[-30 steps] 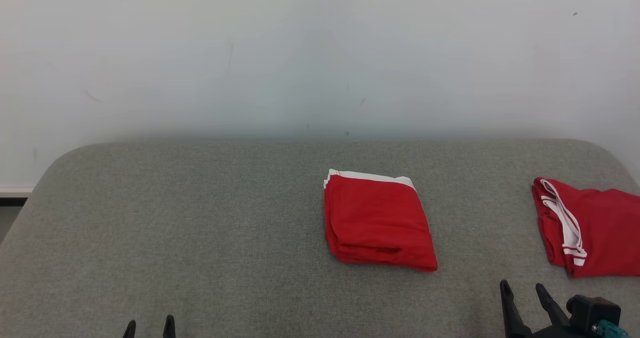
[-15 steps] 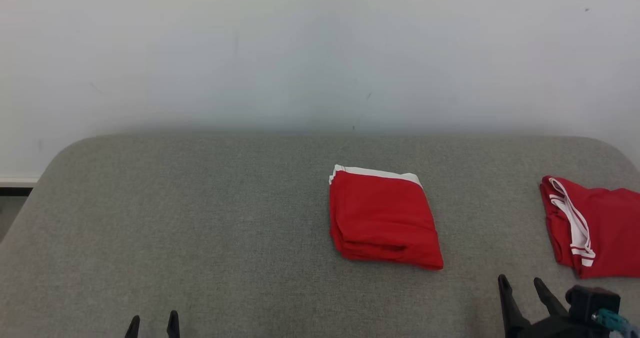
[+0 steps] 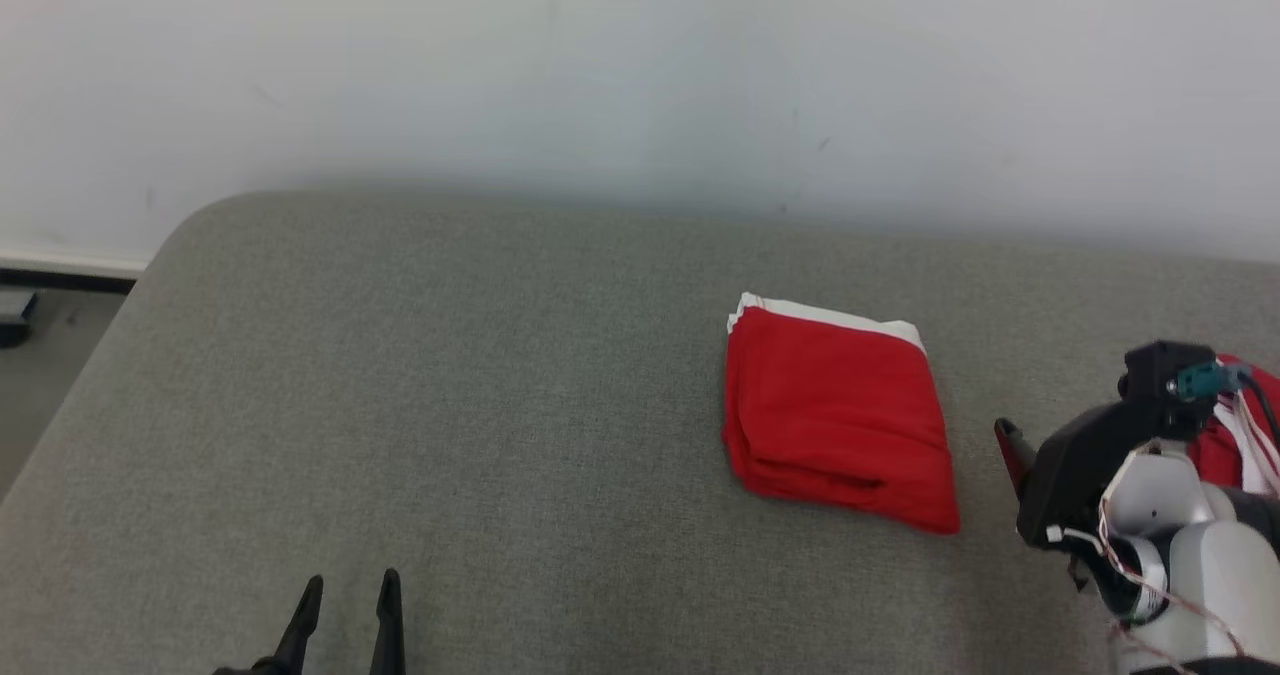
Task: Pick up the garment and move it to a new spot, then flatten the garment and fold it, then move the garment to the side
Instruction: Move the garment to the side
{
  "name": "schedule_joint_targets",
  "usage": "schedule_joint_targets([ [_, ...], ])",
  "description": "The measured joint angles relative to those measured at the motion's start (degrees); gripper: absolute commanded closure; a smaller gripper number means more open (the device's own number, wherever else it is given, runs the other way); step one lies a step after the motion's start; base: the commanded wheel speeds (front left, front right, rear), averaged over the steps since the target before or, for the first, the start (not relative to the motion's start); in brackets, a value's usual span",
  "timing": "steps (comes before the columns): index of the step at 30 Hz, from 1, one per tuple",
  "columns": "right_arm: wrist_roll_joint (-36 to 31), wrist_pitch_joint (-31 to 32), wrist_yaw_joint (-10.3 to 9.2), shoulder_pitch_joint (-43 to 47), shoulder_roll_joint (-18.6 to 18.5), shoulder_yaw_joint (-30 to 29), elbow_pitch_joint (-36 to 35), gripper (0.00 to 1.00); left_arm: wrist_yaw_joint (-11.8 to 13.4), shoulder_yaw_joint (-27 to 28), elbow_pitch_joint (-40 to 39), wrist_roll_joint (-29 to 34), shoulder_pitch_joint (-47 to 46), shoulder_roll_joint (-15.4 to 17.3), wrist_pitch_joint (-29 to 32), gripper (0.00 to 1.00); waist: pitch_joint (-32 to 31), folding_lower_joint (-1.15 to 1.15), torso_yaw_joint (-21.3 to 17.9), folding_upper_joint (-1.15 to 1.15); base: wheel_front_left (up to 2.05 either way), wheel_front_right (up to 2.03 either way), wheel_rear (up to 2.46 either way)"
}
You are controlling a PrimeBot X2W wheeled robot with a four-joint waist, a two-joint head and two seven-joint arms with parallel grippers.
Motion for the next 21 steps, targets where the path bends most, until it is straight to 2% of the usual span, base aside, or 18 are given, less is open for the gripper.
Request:
schedule_joint_targets([
  [4,-3.6,4.9,0.01,-8.1,0.0,-2.9,3.4,0.0,0.0,-0.9,-0.5,0.1,-2.1,-0.6,0.0,0.0,2.9,0.01,1.8,0.0,0.0,0.0,0.0],
  [8,-7.9,7.3,0.01,-13.0,0.0,-6.5,10.1,0.0,-0.4,-1.3,-0.2,0.1,-3.5,-1.3,-0.3,0.0,6.0,0.01,4.8,0.0,0.0,0.0,0.0],
  [15,-10.4,5.0,0.01,-16.2,0.1,-9.1,17.5,0.0,-0.5,-1.1,0.0,0.8,-4.7,-1.7,-0.4,0.0,9.2,0.01,8.8,0.01,0.0,0.0,0.0],
  [21,-14.2,1.7,0.01,-18.8,0.0,-13.0,22.0,0.0,-0.9,-0.9,-0.8,1.6,-5.3,-2.0,-0.4,0.0,11.3,0.0,10.1,0.0,0.0,0.0,0.0],
])
